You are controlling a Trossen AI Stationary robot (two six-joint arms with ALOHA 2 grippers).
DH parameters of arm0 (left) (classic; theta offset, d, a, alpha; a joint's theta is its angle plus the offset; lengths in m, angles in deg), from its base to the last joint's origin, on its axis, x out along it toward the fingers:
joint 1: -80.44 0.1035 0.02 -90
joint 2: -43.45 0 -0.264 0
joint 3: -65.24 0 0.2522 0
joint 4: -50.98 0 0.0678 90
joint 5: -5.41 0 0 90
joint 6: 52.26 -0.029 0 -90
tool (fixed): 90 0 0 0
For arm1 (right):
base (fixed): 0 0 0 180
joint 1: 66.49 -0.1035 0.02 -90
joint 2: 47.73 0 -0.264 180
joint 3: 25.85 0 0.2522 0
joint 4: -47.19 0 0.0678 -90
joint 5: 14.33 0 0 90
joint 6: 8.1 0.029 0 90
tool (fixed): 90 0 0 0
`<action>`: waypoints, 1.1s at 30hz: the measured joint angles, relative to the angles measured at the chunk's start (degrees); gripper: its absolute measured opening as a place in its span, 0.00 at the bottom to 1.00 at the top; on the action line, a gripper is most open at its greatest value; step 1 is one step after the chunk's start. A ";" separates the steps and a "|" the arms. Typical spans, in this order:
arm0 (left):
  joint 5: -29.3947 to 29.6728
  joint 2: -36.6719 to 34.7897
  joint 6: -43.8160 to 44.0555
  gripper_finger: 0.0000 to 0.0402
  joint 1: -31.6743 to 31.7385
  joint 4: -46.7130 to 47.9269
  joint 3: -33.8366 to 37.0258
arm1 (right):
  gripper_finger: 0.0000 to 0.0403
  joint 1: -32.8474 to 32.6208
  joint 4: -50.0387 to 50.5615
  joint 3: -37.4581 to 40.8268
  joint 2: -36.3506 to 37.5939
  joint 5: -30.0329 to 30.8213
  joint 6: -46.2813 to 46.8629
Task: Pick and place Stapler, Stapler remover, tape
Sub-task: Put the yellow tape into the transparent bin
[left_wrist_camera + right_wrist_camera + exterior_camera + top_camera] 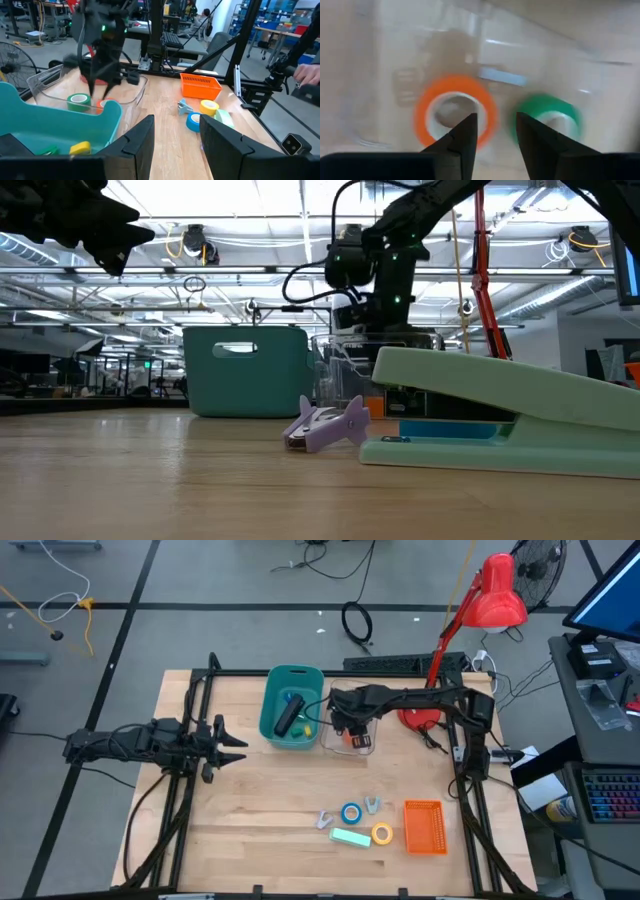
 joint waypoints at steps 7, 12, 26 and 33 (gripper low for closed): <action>-0.02 0.00 -0.04 0.39 0.01 -0.02 0.00 | 0.32 -2.10 -0.30 0.00 7.48 6.03 0.81; -0.04 0.00 -0.07 0.39 0.01 -0.05 0.02 | 0.26 -4.12 -0.25 -0.02 14.65 -2.06 9.32; -0.45 0.00 0.22 0.39 0.01 -0.26 0.02 | 0.02 -16.77 1.41 11.03 24.89 -23.48 31.76; -1.65 0.00 1.35 0.39 0.01 -0.31 0.02 | 0.00 -26.87 -0.61 18.52 27.30 -29.72 45.36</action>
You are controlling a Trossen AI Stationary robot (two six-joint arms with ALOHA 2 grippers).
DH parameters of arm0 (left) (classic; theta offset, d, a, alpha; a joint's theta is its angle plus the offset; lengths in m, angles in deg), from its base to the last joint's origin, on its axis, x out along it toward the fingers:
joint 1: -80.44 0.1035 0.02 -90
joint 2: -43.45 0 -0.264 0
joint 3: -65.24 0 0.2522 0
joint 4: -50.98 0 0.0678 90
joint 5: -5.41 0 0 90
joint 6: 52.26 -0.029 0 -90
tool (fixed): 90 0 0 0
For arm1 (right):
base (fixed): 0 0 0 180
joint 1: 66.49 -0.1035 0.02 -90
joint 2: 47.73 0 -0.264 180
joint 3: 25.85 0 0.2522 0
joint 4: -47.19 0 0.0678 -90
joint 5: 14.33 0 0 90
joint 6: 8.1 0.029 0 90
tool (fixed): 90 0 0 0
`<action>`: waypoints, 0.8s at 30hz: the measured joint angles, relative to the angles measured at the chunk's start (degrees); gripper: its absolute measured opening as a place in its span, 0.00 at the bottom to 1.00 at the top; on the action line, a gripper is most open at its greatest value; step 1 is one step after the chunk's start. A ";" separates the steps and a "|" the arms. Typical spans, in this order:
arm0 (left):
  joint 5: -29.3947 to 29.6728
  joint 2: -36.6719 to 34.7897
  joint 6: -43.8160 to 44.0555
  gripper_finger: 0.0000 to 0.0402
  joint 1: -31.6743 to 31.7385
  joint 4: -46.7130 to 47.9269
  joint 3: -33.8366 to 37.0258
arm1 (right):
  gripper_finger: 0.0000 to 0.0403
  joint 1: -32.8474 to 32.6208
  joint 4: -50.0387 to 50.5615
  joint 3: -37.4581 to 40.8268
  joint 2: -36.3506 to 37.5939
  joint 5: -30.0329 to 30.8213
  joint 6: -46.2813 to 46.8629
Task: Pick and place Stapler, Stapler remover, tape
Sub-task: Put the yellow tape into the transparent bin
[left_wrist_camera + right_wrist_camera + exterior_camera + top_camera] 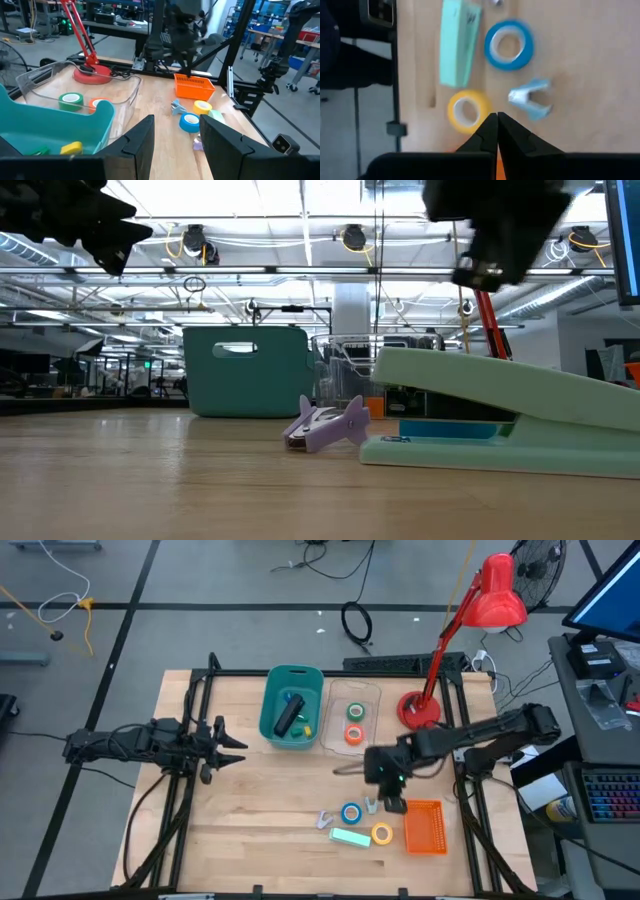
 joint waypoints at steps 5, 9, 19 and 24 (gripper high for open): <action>0.01 0.00 0.01 0.39 -0.01 0.00 0.00 | 0.00 -6.87 -0.29 2.16 0.63 0.17 6.03; 0.01 0.00 0.03 0.39 0.00 0.00 0.00 | 0.00 -10.76 -0.87 2.29 0.63 1.04 8.45; 0.05 0.00 0.03 0.39 -0.01 -0.02 0.00 | 0.05 -13.52 -1.72 2.29 0.50 7.68 13.49; 0.03 0.00 0.02 0.39 -0.02 0.01 0.00 | 0.16 -13.88 -3.63 2.29 -2.12 7.73 13.70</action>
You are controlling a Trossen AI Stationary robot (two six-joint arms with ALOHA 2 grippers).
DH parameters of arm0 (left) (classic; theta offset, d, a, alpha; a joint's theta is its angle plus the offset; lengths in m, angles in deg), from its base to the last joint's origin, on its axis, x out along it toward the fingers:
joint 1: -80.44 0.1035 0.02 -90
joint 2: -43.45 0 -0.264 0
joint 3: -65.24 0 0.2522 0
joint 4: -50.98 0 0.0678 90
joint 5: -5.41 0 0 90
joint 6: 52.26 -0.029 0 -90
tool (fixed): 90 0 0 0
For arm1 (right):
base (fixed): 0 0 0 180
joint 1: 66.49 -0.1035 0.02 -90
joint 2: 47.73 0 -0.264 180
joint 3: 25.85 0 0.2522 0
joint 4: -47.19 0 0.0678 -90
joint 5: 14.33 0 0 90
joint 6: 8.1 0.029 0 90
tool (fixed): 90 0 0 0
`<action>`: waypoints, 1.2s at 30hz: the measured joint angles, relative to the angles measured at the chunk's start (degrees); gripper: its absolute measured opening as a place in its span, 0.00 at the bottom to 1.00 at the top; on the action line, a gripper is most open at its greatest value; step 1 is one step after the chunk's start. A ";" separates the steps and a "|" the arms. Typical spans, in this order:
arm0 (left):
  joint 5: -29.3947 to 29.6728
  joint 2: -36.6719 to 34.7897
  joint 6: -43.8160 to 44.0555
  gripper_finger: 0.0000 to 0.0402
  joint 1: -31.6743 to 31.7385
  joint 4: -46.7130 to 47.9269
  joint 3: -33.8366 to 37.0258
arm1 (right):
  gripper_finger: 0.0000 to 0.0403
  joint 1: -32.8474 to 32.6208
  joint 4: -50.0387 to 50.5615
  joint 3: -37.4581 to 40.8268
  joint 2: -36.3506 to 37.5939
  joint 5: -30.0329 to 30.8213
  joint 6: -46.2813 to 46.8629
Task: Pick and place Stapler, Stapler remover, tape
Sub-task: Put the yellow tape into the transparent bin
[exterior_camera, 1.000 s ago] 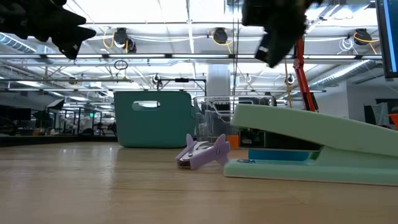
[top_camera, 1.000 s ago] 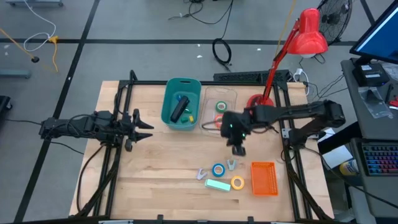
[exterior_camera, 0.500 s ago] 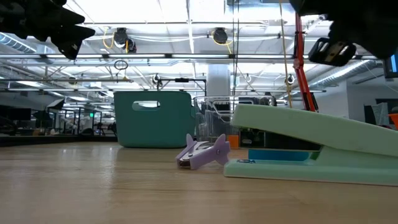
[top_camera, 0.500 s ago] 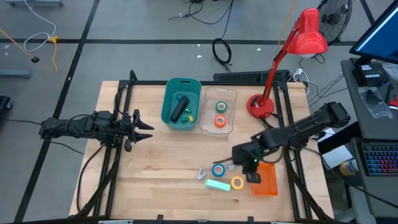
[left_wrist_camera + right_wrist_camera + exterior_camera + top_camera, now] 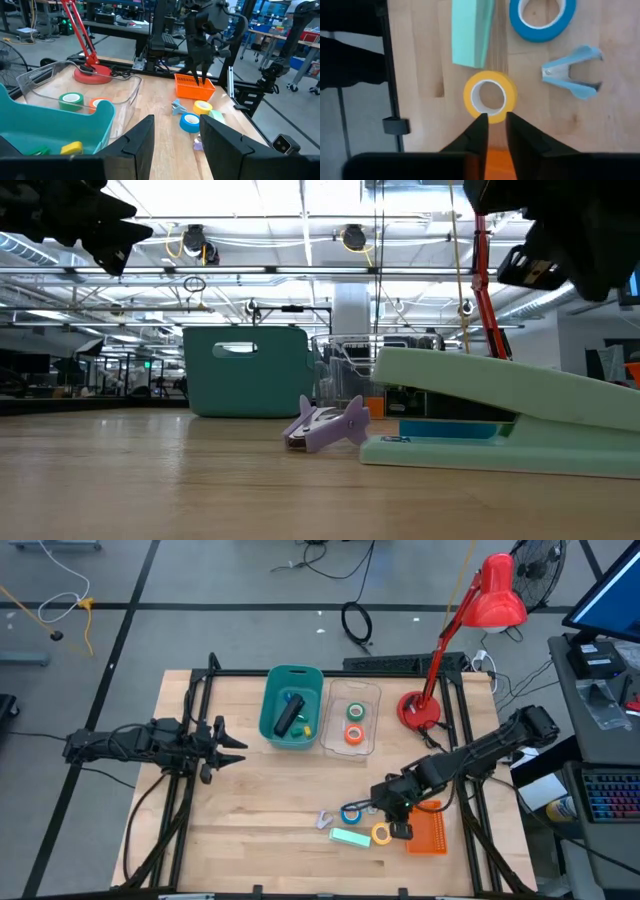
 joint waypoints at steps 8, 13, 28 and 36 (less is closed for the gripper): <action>-3.56 0.00 -0.34 0.39 0.00 0.12 0.00 | 0.39 -0.38 -0.83 0.00 -5.50 0.09 -1.81; -3.98 0.00 -0.59 0.39 -0.04 0.43 0.00 | 0.46 -0.38 -1.30 0.00 -7.16 0.14 -1.42; -4.61 0.00 -1.47 0.39 0.00 0.54 0.00 | 0.46 -1.12 -3.72 0.00 -14.16 0.14 5.85; -4.66 0.00 -1.33 0.39 0.00 1.71 0.00 | 0.45 -1.17 -3.82 0.00 -17.12 0.36 5.83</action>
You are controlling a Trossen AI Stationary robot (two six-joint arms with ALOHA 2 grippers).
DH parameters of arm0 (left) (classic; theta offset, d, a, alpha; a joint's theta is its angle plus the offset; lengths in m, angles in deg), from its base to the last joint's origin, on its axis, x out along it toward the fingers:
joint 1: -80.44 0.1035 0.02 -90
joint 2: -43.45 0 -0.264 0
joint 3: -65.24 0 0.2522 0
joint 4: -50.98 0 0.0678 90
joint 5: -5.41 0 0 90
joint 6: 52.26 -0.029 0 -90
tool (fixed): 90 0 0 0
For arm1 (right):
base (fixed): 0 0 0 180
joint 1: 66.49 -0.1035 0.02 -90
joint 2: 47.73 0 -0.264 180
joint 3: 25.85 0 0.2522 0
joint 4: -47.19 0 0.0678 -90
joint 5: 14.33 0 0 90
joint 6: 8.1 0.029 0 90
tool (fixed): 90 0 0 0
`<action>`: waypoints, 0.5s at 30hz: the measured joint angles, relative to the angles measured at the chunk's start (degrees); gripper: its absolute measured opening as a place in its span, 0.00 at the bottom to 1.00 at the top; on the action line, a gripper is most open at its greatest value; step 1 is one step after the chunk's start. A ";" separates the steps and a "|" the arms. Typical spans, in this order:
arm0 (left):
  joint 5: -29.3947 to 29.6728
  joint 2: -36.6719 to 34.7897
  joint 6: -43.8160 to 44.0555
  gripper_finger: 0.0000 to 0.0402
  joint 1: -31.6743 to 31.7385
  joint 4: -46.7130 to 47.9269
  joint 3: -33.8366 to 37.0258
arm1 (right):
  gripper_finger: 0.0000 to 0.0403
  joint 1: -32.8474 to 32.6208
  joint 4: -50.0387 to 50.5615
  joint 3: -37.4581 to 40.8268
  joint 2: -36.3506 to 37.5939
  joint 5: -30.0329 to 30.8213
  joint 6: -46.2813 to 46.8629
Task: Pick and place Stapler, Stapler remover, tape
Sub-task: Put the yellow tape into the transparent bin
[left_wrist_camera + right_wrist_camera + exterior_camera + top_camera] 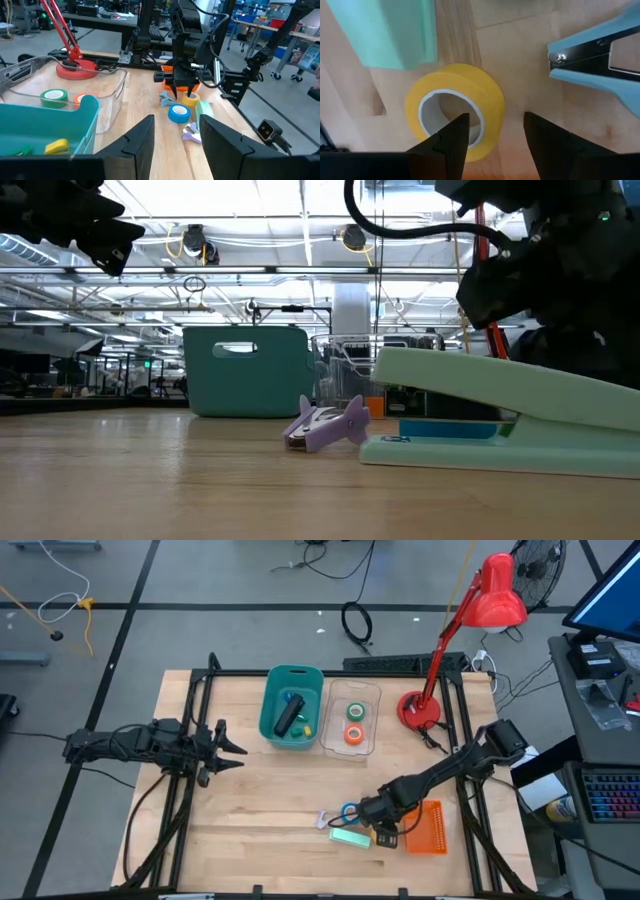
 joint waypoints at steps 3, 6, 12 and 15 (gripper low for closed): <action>-0.01 -0.01 0.00 0.39 0.00 0.01 0.00 | 0.43 0.04 0.19 -0.09 -0.57 0.91 0.45; 0.00 0.00 0.00 0.39 -0.02 0.00 0.00 | 0.38 0.03 0.38 -0.09 -0.61 1.50 1.00; 0.00 0.00 -0.07 0.39 -0.01 0.01 0.00 | 0.18 0.07 0.93 -0.04 -0.68 2.31 1.48; 0.00 0.00 -0.13 0.39 0.00 0.02 0.00 | 0.08 0.09 0.67 -0.04 -0.68 1.58 1.29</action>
